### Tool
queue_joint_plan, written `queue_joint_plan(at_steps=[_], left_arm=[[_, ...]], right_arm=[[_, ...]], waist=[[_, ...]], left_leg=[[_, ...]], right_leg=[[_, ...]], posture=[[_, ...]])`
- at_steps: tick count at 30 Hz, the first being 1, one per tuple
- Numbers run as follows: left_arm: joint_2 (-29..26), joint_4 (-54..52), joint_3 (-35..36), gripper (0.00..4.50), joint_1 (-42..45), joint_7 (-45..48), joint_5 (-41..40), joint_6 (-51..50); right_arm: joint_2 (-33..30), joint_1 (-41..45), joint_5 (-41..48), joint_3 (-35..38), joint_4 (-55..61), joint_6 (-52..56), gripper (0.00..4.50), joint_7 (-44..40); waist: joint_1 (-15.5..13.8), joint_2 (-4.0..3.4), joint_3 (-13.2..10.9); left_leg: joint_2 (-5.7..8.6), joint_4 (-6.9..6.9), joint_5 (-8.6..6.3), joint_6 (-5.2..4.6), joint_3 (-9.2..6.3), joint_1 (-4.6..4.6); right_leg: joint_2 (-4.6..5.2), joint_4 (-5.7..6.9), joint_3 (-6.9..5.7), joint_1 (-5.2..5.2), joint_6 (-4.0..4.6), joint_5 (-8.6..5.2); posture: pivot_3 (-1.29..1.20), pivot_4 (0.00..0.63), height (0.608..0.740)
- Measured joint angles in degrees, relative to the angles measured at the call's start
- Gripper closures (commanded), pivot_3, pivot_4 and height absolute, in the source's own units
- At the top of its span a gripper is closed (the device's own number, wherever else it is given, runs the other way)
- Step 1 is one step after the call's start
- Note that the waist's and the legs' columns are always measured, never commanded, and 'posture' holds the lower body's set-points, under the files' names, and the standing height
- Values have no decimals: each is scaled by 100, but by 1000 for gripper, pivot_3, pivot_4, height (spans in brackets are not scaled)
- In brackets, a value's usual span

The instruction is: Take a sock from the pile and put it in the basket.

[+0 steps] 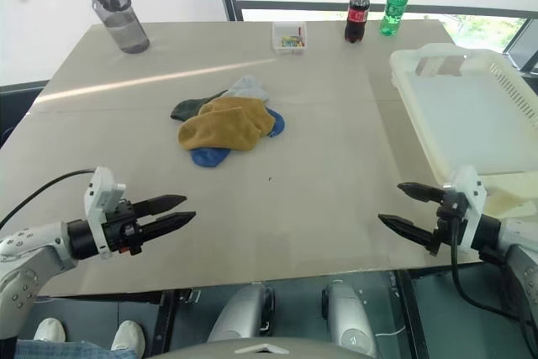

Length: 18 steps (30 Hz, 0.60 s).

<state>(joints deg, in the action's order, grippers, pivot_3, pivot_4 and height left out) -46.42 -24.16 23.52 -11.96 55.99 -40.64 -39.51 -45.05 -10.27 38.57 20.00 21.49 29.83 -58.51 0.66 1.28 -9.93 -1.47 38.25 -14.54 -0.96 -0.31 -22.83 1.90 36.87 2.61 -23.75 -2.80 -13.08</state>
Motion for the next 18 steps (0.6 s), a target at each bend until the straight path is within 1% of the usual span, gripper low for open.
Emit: queue_joint_plan(at_steps=[11,16,18], left_arm=[[-15,-11,70,1885,116,-114,-181,-52],[-15,-11,70,1885,107,-133,-190,-49],[-14,-10,83,1885,117,-154,-211,-46]], right_arm=[[-1,88,104,2,-1,12,0,4],[-1,230,114,0,-4,13,0,4],[18,386,86,-127,-32,24,0,60]], waist=[[0,0,0],[1,0,0],[2,1,0]], left_leg=[[6,0,0,0,0,0],[6,0,0,0,-1,1],[6,1,0,0,0,1]], right_leg=[[0,1,0,0,1,1],[-1,1,0,0,3,2],[-1,1,0,1,4,3]], posture=[[0,150,740],[0,150,740],[0,150,740]])
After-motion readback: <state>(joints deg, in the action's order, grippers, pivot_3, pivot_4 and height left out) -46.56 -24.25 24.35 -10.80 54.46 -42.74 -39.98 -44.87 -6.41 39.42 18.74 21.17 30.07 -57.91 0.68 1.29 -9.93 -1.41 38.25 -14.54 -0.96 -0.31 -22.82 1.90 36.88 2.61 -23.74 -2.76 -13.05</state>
